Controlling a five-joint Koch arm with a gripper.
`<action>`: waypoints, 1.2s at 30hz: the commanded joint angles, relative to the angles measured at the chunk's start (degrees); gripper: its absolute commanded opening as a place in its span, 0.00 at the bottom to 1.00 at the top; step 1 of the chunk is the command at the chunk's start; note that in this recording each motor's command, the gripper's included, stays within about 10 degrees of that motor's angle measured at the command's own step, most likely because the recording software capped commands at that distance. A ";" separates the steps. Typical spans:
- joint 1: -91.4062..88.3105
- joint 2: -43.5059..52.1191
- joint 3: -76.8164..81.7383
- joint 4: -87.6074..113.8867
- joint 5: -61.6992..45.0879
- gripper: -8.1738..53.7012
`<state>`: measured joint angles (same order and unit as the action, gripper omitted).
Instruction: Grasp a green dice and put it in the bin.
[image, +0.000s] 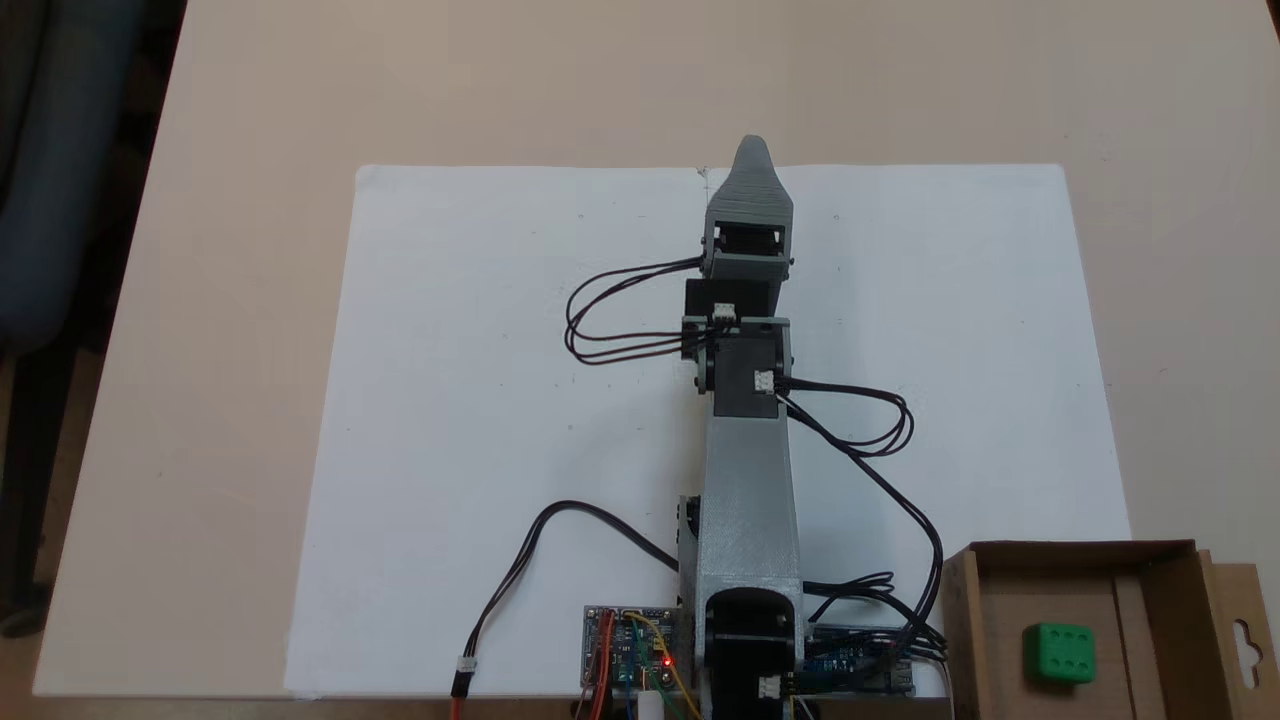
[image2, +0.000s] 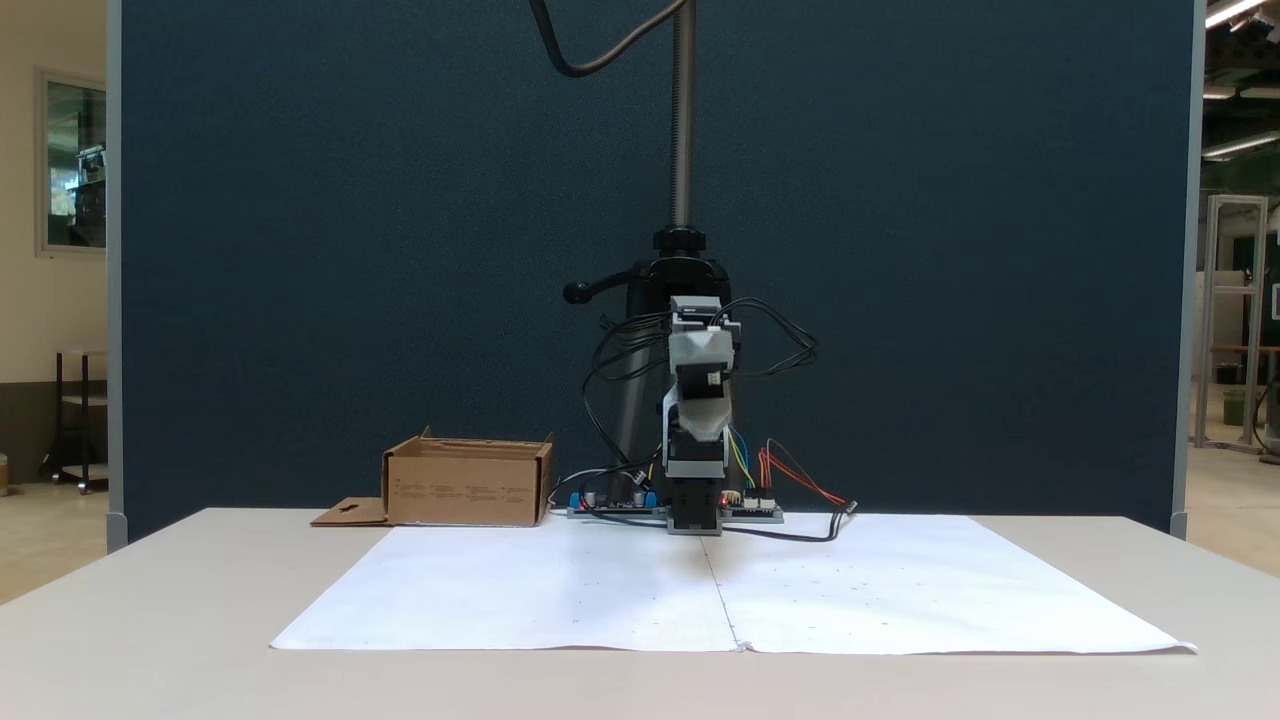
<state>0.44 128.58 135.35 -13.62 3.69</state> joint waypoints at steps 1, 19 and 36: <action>-0.09 3.78 0.97 -9.56 0.70 0.81; 1.23 7.47 33.49 -45.16 0.18 0.81; 0.97 7.47 44.12 -74.16 -1.32 0.83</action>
<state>0.88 129.38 175.52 -80.95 3.60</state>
